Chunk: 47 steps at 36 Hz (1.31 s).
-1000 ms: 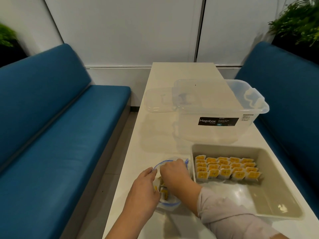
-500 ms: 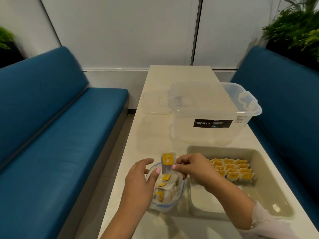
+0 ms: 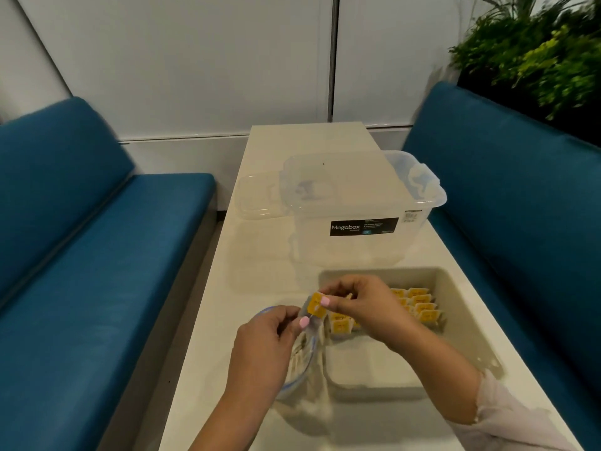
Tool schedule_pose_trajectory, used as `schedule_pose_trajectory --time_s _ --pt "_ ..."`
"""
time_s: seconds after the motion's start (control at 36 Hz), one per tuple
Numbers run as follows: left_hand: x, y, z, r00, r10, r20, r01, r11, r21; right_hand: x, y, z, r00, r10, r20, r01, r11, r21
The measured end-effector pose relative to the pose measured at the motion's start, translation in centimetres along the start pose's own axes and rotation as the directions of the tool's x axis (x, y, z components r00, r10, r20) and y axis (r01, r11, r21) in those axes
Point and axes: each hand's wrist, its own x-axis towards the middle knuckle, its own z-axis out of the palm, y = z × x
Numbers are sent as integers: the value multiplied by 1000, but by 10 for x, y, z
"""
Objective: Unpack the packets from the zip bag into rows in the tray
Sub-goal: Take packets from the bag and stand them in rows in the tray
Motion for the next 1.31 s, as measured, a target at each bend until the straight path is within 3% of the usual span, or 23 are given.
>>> schedule_pose_trajectory --time_s 0.11,0.25,0.36,0.56,0.75,0.97,1.31 --pt "1 8 11 999 33 0 -33 998 55 -1 2 -15 999 -19 -37 12 985 -173" --pt "3 16 22 999 39 35 -42 995 90 -3 2 -36 999 -27 -33 20 977 -212" --pt "5 12 31 995 56 82 -76 959 273 -4 7 -52 997 -22 -75 -5 943 -334" --pt "-4 7 38 989 -29 146 -49 862 505 -2 26 -63 992 32 -119 -102 759 -643" --pt "-7 9 40 986 -89 144 -2 843 538 9 49 -55 996 -1 -89 -75 531 -844" --pt "-9 10 40 985 -119 127 34 847 531 17 65 -42 999 -14 -44 -34 403 -915" --pt "-10 10 39 981 -144 128 57 852 521 24 73 -33 997 -37 -71 -51 389 -920"
